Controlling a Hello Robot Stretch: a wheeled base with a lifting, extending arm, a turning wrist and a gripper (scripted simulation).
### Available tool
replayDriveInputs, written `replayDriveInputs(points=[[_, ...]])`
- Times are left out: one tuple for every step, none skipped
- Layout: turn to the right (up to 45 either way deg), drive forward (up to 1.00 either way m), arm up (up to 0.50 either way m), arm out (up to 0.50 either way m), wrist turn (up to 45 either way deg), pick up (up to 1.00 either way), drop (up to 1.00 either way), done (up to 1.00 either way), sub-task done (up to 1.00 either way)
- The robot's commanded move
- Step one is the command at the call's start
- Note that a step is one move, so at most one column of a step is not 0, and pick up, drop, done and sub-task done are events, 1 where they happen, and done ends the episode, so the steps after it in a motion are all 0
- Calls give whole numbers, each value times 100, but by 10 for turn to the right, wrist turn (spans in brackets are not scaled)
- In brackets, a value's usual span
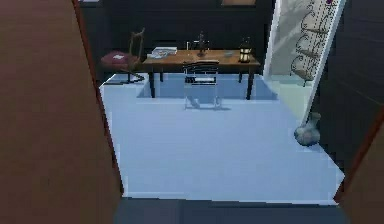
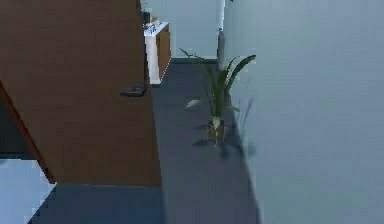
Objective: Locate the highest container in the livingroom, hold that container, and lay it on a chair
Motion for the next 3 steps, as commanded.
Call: replayDriveInputs(points=[[0, 5, 0, 0, 0, 0, 0, 0, 0], [240, 0, 0, 0, 0, 0, 0, 0, 0], [0, 100, 0, 0, 0, 0, 0, 0, 0]])
